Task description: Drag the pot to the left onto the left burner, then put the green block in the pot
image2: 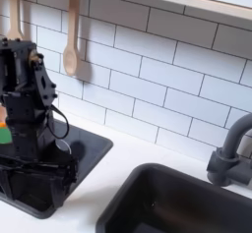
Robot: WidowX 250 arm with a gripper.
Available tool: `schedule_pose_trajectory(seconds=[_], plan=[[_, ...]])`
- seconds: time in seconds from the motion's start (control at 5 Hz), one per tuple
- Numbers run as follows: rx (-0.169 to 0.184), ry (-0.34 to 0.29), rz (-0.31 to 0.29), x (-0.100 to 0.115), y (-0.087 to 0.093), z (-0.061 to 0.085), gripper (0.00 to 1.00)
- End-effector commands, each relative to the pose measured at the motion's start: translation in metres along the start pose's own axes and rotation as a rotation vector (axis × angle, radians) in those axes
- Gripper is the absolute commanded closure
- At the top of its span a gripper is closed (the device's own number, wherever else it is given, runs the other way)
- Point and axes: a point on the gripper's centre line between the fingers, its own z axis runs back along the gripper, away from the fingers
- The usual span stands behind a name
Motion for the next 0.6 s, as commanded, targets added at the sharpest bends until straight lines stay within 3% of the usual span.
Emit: schedule_pose_trajectory(seconds=[0.0,0.4], plan=[[-0.010,-0.052,-0.024,-0.0039,-0.0020,0.0035,0.00],[-0.009,-0.061,-0.028,-0.0037,-0.0018,0.0053,0.00]])
